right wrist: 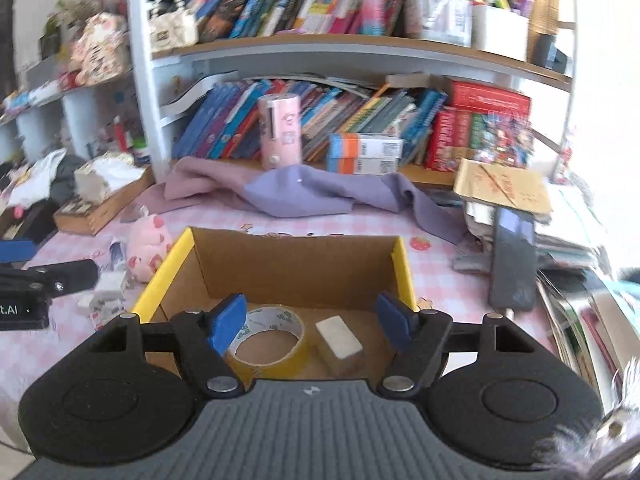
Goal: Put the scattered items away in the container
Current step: 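Withdraw both tools up and away from the yellow box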
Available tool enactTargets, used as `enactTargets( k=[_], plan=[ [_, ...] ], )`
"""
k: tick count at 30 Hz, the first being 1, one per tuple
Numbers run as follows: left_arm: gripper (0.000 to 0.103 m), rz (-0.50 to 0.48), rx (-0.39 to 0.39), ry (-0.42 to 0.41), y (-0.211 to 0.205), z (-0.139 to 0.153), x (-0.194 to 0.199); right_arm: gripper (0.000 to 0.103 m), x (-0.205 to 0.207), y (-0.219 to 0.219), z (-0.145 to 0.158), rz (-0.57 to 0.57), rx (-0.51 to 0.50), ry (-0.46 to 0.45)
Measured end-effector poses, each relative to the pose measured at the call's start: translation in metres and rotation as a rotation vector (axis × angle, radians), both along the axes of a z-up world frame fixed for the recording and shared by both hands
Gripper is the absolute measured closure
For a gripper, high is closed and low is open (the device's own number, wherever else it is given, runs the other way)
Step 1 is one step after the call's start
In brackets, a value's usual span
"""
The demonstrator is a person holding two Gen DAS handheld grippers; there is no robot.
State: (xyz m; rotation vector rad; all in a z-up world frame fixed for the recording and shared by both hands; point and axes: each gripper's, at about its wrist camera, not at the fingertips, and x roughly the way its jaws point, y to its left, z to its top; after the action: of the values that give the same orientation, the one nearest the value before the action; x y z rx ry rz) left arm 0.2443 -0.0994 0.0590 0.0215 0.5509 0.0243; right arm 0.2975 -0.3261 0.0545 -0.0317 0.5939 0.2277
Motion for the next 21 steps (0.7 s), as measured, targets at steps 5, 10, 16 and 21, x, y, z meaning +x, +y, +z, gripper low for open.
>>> enactTargets(
  k=[5, 10, 16, 21],
  plan=[
    [0.004, -0.019, -0.006, -0.039, 0.025, 0.008, -0.021, 0.031, -0.027, 0.01, 0.006, -0.086, 0.005, -0.021],
    [0.004, -0.047, -0.028, -0.044, 0.052, 0.009, -0.047, 0.031, -0.063, 0.029, 0.009, -0.151, 0.013, -0.053],
    [0.002, -0.059, -0.026, -0.073, 0.091, 0.008, -0.092, 0.03, -0.111, 0.055, 0.007, -0.242, 0.019, -0.074],
    [0.001, -0.052, -0.058, -0.028, 0.122, -0.007, -0.127, 0.028, -0.156, 0.078, -0.004, -0.275, -0.006, -0.057]
  ],
)
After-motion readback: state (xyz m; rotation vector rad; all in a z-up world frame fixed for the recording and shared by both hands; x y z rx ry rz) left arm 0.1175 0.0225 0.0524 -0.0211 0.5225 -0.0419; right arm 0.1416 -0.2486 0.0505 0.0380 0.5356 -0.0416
